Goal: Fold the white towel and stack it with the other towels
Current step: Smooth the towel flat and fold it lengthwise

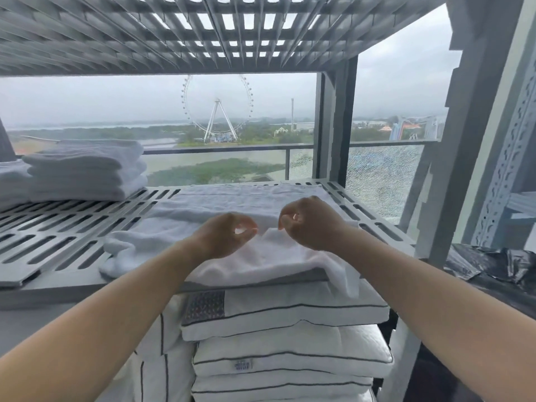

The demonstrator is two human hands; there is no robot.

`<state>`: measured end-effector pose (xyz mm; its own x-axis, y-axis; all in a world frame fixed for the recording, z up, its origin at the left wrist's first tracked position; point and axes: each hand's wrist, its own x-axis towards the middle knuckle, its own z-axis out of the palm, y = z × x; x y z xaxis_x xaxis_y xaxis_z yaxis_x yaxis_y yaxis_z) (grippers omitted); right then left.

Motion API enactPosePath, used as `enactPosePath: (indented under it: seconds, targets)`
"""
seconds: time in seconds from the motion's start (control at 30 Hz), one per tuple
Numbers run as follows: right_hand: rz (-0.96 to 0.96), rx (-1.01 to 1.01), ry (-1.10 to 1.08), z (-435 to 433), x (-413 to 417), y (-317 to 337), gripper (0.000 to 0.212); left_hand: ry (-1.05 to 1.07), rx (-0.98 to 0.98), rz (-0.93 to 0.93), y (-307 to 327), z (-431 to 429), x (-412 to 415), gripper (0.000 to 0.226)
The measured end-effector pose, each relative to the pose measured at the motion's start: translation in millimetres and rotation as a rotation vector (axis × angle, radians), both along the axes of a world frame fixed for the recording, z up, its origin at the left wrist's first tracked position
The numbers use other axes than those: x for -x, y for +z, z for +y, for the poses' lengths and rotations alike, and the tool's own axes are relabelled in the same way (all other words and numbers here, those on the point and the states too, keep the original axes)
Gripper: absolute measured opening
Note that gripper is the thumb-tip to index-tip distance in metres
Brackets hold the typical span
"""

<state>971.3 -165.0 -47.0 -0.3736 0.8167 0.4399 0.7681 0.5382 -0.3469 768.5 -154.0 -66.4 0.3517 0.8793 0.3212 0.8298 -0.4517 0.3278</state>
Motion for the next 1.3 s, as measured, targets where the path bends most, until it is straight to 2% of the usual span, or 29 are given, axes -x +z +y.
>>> enactPosePath:
  seconds: [0.2,0.37,0.43,0.5,0.6,0.8,1.0,1.13,1.3]
  targets:
    - [-0.055,-0.001,0.003,37,28,-6,0.019,0.095,0.058,0.176,-6,18,15,0.027]
    - [-0.176,0.049,-0.014,74,48,2,0.02,0.007,0.126,0.337,4,25,17,0.024]
    - [-0.235,0.081,-0.057,93,53,2,0.025,-0.02,0.147,0.299,12,35,22,0.021]
    - [-0.267,0.138,-0.091,113,56,-6,0.034,-0.009,0.067,0.239,16,51,28,0.018]
    - [-0.27,0.279,-0.124,135,57,-26,0.05,0.015,-0.021,0.27,14,85,39,0.029]
    - [-0.448,0.388,-0.152,153,46,-52,0.057,-0.073,0.137,0.385,7,150,55,0.053]
    - [-0.444,0.386,-0.15,159,20,-54,0.059,-0.108,0.289,0.487,-19,170,34,0.065]
    - [-0.463,0.432,-0.227,175,9,-47,0.064,-0.102,0.28,0.464,-26,185,20,0.067]
    - [-0.32,0.398,-0.293,212,32,-43,0.06,-0.113,0.255,0.441,-20,218,14,0.069]
